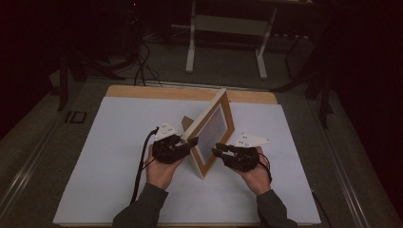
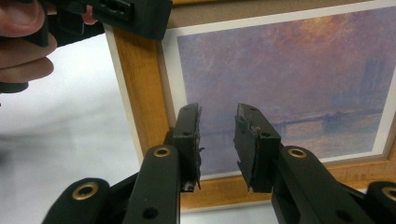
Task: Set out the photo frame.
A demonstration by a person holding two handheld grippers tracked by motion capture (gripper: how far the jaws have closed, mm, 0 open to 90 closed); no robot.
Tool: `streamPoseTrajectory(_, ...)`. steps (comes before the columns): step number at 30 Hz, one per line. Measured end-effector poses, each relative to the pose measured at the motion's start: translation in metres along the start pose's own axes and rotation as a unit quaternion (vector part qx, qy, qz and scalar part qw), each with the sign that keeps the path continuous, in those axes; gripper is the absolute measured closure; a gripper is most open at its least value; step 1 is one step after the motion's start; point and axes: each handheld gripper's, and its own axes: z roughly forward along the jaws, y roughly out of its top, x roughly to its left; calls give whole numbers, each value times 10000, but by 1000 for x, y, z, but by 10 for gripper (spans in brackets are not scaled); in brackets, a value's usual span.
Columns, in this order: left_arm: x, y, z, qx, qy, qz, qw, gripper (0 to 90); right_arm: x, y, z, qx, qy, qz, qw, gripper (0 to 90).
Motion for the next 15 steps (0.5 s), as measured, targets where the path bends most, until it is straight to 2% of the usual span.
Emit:
streamPoseTrajectory(6, 8, 1, -1, -27, 7, -110, 9999, 686, -2, 0, -2, -14, -11, 31, 10000, 700)
streamPoseTrajectory(11, 15, 0, -3, -199, 85, -253, 9994, 689, -3, -1, -2, -15, -24, 55, 10000, 700)
streamPoseTrajectory(15, 18, 1, -4, -208, 109, -248, 9994, 692, -3, -1, -2, -14, -16, 50, 10000, 700)
